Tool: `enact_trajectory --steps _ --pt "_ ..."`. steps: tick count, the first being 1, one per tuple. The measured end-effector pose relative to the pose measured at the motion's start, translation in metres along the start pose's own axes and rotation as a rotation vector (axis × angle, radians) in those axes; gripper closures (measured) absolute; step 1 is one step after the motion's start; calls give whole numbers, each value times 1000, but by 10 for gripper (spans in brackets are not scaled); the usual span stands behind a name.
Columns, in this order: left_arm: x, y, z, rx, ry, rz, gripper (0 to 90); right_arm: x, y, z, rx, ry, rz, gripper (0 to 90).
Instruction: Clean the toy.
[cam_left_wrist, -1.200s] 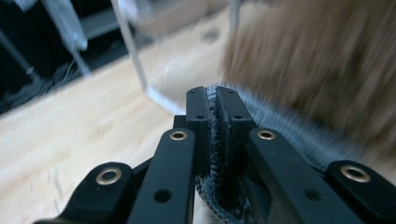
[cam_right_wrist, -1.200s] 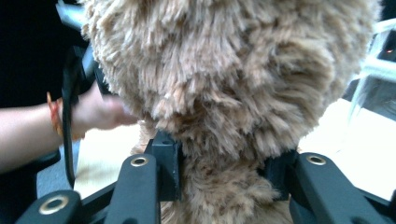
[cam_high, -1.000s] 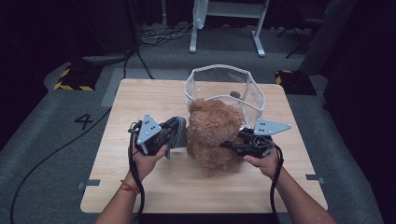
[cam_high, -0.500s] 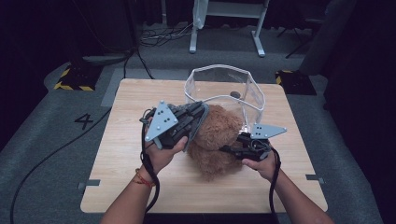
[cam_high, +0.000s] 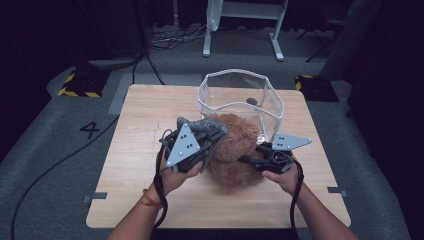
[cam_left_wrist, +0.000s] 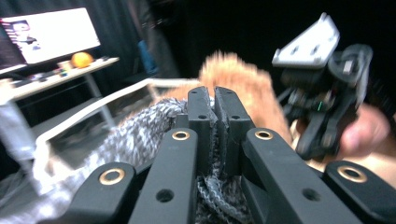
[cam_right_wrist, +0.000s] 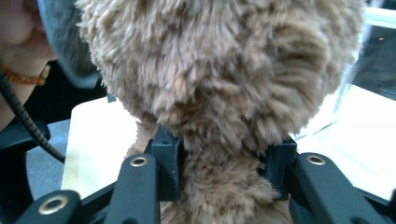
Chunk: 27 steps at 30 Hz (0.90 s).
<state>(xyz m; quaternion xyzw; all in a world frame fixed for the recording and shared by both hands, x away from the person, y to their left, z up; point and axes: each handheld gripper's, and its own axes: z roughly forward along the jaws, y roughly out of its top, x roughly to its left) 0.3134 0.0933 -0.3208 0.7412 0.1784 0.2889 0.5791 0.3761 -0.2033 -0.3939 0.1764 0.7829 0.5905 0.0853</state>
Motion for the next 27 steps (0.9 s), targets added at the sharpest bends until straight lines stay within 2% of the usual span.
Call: enact_trajectory --steps 2,5,8,10,14,16,19,22,24,27 --pt "-2 -7 -7 15 10 -2 857 -4 0 -4 -19 -12 16 587" --pt "-3 -21 -12 45 1 -27 857 -9 1 -10 -54 -21 47 587" --pt "-5 -37 -6 79 -34 -63 856 -12 3 -14 -71 -36 56 587" --pt "-8 -47 3 97 -66 -93 856 -11 3 -14 -76 -39 48 588" --pt "-24 -57 25 151 -115 -76 857 -8 3 -13 -74 -36 39 588" --pt "-29 -60 33 170 -124 -63 858 -8 3 -14 -73 -42 33 589" --pt "-29 -69 40 211 -123 -57 858 -11 2 -17 -73 -54 35 589" --pt "-31 -83 46 291 -118 -46 857 -17 1 -22 -84 -58 55 589" --pt "-31 -97 50 355 -126 -48 857 -19 0 -26 -94 -59 61 589" --pt "-33 -107 54 394 -144 -67 857 -20 0 -30 -97 -62 61 588"
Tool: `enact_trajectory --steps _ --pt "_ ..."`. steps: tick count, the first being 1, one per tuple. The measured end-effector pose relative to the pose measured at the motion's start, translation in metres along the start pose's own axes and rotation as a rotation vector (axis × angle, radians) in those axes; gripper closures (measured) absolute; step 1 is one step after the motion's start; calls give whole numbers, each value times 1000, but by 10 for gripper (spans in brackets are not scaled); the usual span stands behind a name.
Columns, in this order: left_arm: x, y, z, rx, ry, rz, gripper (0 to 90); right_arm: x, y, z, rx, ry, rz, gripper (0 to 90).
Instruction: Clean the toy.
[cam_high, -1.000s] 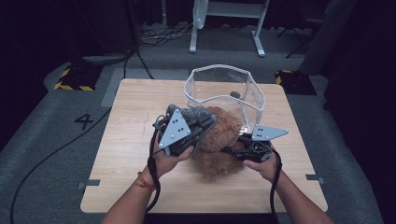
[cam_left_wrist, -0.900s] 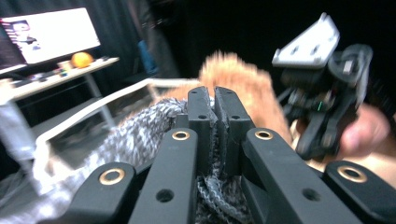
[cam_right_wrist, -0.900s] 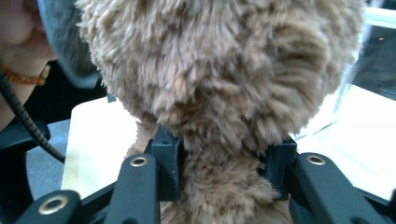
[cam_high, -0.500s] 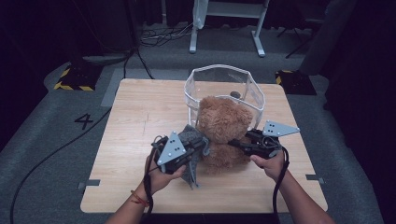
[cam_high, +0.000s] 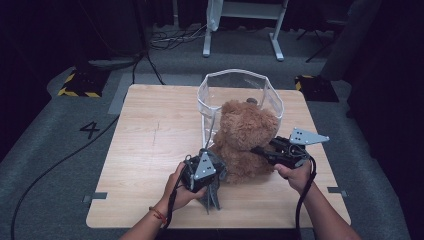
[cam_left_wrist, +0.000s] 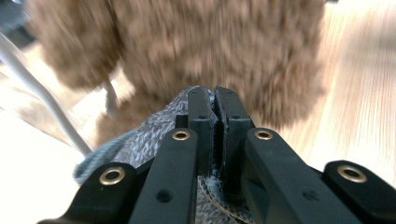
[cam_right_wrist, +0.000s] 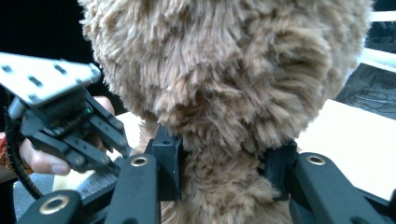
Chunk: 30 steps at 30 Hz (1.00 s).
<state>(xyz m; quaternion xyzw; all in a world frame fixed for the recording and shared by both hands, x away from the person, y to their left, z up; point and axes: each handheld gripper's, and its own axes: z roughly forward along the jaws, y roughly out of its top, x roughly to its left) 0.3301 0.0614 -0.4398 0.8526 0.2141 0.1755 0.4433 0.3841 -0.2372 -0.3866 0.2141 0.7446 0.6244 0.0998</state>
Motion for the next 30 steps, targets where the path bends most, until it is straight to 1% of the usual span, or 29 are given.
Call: enact_trajectory --steps 1,2,4,5,7,8,9,10,12,14,15,16,17,19,20,22,23,24,25,28,30 --pt "-3 -1 2 5 -6 0 857 0 0 0 2 -3 -2 588" --pt "-10 0 4 -5 -21 14 857 0 -1 0 4 -5 -4 588" --pt "-29 8 4 -18 -33 93 856 0 -2 1 12 -17 -9 588" --pt "-37 13 4 -39 -40 108 856 -1 -3 1 13 -21 -8 587" --pt "-45 24 7 -72 -58 101 856 -1 -4 2 13 -28 -2 587" --pt "-47 28 9 -85 -53 100 857 -1 -4 2 13 -28 2 586" --pt "-50 32 12 -102 -57 101 858 -1 -4 3 14 -26 -1 586" --pt "-54 36 16 -122 -71 97 864 0 -4 3 16 -26 -3 586" --pt "-65 45 24 -144 -91 112 874 1 -5 4 19 -23 -10 586" --pt "-77 55 31 -178 -116 127 878 2 -5 5 24 -20 -11 586" --pt "-85 62 35 -180 -115 149 879 3 -5 6 26 -16 -14 586" --pt "-88 65 37 -174 -103 163 880 3 -6 7 28 -15 -18 586" --pt "-92 69 40 -163 -77 181 882 4 -6 7 30 -14 -19 586" --pt "-92 72 46 -141 -51 195 885 5 -6 7 30 -14 -28 586" --pt "-91 71 46 -133 -38 193 886 5 -6 7 30 -14 -31 586" --pt "-83 64 44 -127 -35 176 887 5 -6 5 35 -18 -34 586" --pt "-78 60 40 -127 -31 167 888 5 -7 4 37 -21 -34 586" --pt "-73 56 34 -133 -41 158 889 4 -7 4 34 -20 -32 586" --pt "-68 51 28 -141 -40 148 890 3 -7 3 33 -23 -27 586" --pt "-54 38 7 -141 -13 127 892 0 -7 2 30 -25 -20 586" --pt "-43 29 -6 -127 28 122 892 -1 -7 2 27 -29 -17 586"
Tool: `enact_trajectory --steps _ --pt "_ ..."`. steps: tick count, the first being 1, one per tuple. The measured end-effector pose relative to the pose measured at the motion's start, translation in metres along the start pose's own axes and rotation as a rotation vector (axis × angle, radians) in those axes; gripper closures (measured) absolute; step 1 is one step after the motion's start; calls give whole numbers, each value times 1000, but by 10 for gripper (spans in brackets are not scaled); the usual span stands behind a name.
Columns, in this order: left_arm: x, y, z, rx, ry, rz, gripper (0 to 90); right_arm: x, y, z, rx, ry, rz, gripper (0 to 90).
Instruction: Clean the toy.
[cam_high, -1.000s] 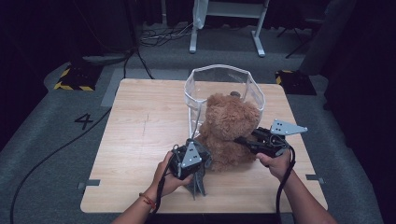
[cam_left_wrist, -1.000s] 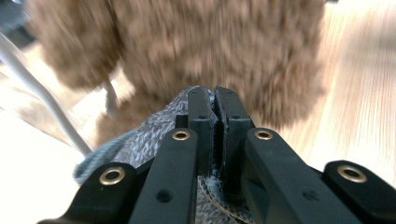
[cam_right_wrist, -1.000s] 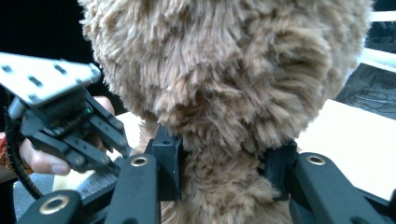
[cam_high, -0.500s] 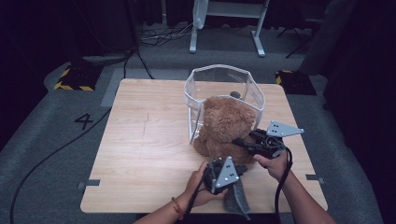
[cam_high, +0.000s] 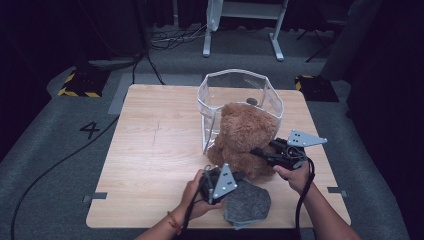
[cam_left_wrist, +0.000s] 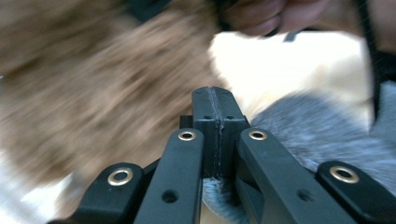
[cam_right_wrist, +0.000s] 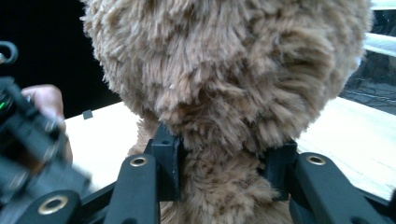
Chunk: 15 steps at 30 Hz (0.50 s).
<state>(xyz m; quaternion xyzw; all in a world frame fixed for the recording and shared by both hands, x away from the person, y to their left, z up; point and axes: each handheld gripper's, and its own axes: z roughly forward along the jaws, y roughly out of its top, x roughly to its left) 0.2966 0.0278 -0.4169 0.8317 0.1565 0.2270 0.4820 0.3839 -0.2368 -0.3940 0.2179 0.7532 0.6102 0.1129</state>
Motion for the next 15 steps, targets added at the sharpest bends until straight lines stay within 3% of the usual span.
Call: enact_trajectory --steps 4,9,11,13,15 --pt "31 -13 -24 -6 76 -68 893 0 1 0 4 -4 -2 586" --pt "63 -16 -35 -21 163 -119 894 2 1 2 5 -3 -9 586" --pt "76 -17 -34 -39 169 -166 894 2 1 2 7 -2 -12 586" --pt "83 -20 -29 -21 188 -169 893 2 1 2 10 -1 -14 586" --pt "88 -25 -22 8 155 -183 893 2 0 3 11 1 -16 586"
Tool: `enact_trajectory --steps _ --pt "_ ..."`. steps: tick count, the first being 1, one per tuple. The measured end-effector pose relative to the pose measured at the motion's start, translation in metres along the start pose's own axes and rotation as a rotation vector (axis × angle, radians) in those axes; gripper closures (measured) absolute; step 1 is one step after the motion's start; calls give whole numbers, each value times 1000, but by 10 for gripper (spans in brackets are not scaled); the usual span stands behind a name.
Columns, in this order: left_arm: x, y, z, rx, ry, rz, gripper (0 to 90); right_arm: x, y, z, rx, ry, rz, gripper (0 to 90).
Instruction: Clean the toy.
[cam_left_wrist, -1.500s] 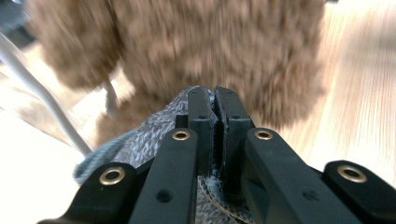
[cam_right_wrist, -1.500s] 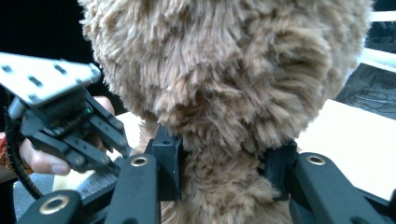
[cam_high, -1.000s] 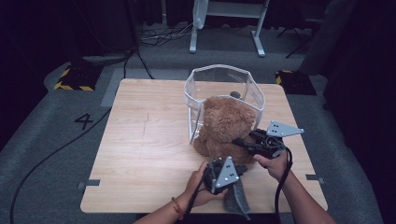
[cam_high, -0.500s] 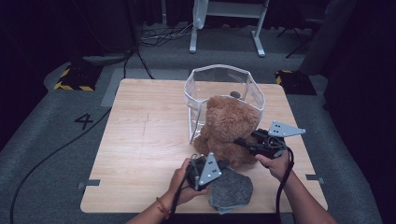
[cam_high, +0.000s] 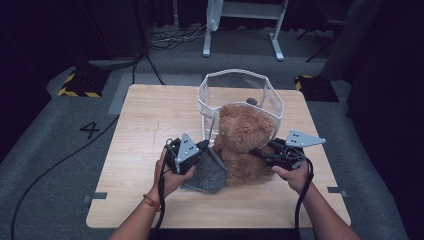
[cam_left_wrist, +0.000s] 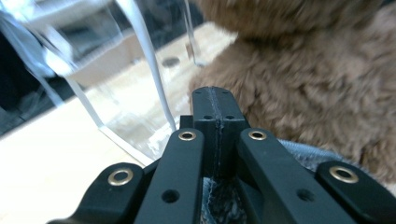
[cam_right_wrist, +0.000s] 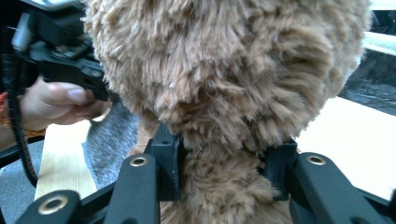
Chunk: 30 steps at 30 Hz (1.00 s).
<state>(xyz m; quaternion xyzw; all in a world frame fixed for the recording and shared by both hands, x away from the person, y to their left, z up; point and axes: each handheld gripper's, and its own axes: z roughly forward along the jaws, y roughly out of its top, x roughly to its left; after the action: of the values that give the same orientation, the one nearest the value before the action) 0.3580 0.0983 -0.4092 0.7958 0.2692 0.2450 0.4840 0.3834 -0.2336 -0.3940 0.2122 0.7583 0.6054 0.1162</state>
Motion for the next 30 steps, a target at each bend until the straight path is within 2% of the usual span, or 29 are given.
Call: enact_trajectory --steps 1,3,4,5,6,8,10,11,12,13,15,17,21,24,25,26,27,28,30 --pt "1 -3 3 16 4 7 892 0 0 0 0 2 1 586" --pt "4 -10 7 48 -56 -9 870 0 -1 0 4 7 2 585" --pt "5 -14 7 54 -70 -16 837 0 -1 0 7 6 3 585" --pt "6 -16 6 51 -83 -24 774 0 -2 0 8 5 2 585" --pt "6 -18 6 56 -115 -39 691 -1 -2 -1 10 5 2 585" --pt "5 -22 5 81 -127 -31 594 -1 -2 -1 12 6 3 585" --pt "4 -26 7 114 -203 -36 462 -1 -2 -1 13 8 -1 585" --pt "3 -27 10 148 -229 -44 388 -1 -2 -1 16 8 -1 584" --pt "0 -29 12 166 -231 -40 325 -1 -2 -1 16 10 -2 584" --pt "-2 -31 14 172 -223 -32 311 -1 -2 -1 18 11 -3 584" --pt "-4 -33 18 209 -240 -21 266 -1 -2 0 19 13 -6 584" --pt "-7 -34 21 244 -246 -6 259 -1 -2 0 21 16 -8 583" --pt "-12 -38 28 337 -177 50 503 -1 -2 0 26 19 -7 583" --pt "-12 -42 31 383 -126 100 717 0 -2 0 26 22 -9 583" --pt "-12 -42 31 383 -126 100 777 0 -2 0 26 22 -9 583" --pt "-12 -43 31 387 -101 124 777 0 -2 0 27 21 -8 583" --pt "-11 -43 28 374 -84 129 825 0 -2 0 28 20 -9 583" --pt "-9 -43 27 357 -74 121 830 0 -2 0 28 20 -9 583" --pt "-4 -41 21 293 -22 97 835 0 -2 0 26 20 -8 583"
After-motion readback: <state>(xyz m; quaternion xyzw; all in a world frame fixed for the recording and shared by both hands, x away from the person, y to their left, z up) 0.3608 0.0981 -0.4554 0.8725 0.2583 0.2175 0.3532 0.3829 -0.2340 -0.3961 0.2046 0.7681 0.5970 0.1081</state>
